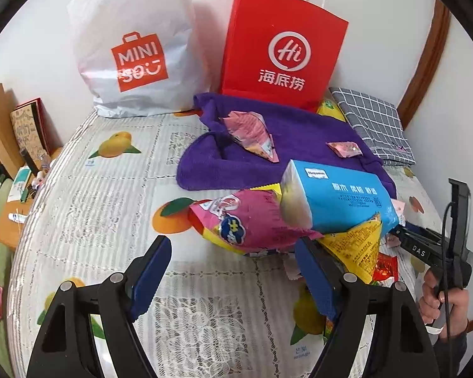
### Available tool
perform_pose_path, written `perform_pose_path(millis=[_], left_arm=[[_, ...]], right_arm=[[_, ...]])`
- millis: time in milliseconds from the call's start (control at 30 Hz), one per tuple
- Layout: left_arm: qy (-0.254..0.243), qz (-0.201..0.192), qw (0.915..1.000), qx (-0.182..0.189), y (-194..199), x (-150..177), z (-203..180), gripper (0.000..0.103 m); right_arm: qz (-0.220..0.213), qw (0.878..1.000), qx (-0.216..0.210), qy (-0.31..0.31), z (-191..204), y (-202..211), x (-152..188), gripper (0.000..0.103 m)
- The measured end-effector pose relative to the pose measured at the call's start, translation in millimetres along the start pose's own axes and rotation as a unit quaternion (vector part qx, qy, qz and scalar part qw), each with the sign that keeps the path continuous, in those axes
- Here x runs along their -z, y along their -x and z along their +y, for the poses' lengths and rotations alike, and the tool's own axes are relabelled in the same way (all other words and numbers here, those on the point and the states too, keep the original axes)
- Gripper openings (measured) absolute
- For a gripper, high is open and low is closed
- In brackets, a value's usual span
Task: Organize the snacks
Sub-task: 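Grasp the pink-white candy packet with the right tool while the left tool grasps the large pink chip bag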
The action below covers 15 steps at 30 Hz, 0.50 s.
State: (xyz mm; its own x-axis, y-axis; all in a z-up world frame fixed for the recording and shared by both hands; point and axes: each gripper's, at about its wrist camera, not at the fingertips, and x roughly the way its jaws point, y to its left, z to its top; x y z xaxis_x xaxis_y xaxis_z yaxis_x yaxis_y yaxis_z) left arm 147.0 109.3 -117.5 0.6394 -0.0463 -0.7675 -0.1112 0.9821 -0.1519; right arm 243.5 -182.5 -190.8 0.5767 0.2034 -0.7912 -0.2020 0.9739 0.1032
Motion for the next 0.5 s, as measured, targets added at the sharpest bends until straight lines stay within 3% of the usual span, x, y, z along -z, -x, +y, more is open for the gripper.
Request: perform_pose_path(millis=[100, 300, 500], left_arm=[[0.005, -0.003, 0.9999, 0.01, -4.7, -0.6, -1.7, 0.079], [0.017, 0.006, 0.9997, 0.017, -22.7, -16.4, -9.4, 0.079], [0.004, 0.04, 0.9992, -0.006, -48.9, -30.6, -15.8, 0.079]], right_arm=[[-0.023, 1.0, 0.014, 0.017, 0.0, 10.4, 7.6, 0.041], [-0.047, 0.999, -0.013, -0.007, -12.3, 21.0, 11.2, 0.041], [-0.023, 0.999, -0.02, -0.018, -16.8, 10.4, 10.1, 0.041]])
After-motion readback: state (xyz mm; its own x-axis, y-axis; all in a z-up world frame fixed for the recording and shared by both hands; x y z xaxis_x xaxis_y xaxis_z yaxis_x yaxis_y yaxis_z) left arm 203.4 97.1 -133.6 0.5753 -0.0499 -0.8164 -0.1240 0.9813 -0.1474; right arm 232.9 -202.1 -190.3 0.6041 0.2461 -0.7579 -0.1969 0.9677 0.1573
